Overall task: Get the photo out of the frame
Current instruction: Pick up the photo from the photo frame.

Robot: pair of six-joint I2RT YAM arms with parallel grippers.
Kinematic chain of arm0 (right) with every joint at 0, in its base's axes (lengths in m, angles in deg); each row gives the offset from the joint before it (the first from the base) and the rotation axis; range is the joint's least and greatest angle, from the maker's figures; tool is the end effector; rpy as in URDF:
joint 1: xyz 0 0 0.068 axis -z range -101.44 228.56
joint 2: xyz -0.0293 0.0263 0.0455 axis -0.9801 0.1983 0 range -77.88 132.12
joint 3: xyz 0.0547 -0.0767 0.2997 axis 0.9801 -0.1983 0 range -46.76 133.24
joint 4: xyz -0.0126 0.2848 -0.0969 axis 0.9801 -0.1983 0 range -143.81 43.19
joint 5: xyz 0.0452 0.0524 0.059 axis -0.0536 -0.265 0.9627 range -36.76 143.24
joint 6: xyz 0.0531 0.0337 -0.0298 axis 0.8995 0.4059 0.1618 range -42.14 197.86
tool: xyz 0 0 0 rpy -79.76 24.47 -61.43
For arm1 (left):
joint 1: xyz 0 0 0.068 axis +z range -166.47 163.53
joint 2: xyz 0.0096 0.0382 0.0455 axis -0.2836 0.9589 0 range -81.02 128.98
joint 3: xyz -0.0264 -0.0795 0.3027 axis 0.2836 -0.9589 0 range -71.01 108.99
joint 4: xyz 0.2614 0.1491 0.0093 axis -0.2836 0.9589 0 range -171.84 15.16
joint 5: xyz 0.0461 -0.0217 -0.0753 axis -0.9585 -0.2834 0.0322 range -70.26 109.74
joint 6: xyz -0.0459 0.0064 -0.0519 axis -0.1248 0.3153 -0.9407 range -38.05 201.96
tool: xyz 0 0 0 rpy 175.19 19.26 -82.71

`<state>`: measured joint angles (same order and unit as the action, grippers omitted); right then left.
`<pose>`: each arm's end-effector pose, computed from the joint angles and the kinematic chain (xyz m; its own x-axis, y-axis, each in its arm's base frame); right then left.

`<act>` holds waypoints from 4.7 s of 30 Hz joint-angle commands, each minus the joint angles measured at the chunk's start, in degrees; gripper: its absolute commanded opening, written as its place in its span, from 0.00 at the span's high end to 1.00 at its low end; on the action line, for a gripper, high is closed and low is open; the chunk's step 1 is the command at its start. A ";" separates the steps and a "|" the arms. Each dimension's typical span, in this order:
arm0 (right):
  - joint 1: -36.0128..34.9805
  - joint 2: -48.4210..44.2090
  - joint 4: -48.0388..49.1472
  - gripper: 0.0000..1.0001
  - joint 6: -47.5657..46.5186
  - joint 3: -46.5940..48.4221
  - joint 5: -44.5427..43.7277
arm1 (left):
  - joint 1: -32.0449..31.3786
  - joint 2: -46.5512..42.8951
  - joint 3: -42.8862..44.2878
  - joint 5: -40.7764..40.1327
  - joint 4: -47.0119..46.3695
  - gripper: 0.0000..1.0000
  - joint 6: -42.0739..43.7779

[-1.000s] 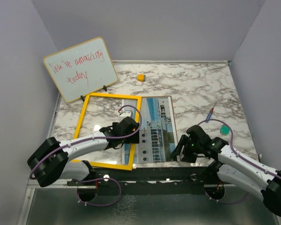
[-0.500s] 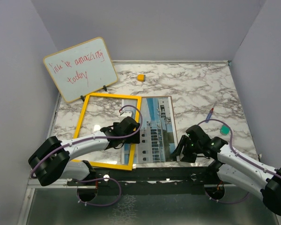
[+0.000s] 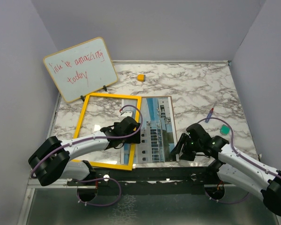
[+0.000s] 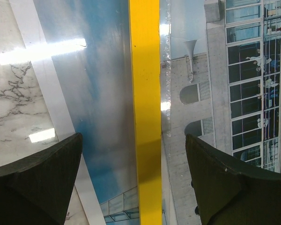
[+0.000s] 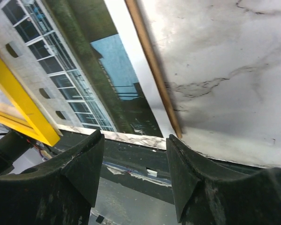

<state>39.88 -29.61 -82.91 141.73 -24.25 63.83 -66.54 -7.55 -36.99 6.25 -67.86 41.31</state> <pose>0.1197 0.1092 0.1573 -0.9155 0.3976 -0.0622 0.3176 0.8089 0.4948 0.1832 -0.1980 0.1677 -0.8186 -0.0088 -0.5743 0.1623 0.9556 -0.2459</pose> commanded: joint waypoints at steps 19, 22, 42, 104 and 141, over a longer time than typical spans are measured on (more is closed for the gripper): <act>-0.28 4.15 6.61 0.40 -0.86 -0.52 4.26 | -0.12 1.03 -0.48 1.65 -0.16 0.11 0.52; -0.26 4.37 5.83 0.40 -0.80 -0.21 3.71 | -0.12 1.04 -0.41 1.61 -0.09 0.11 0.56; -0.26 1.69 1.23 0.40 -0.43 -0.60 0.50 | -0.12 1.51 0.36 2.07 0.08 0.11 0.83; -0.26 -14.58 21.65 0.29 14.20 -12.40 3.10 | -0.12 2.73 0.26 3.94 -0.65 0.12 1.27; 5.62 -6.77 29.68 0.57 7.78 -14.20 9.19 | -0.12 -2.12 -0.27 3.06 3.04 0.12 0.62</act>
<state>42.86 -38.09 -58.01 152.36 -39.42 68.15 -66.54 -7.90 -36.75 8.02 -67.53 42.40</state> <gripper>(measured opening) 0.423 0.887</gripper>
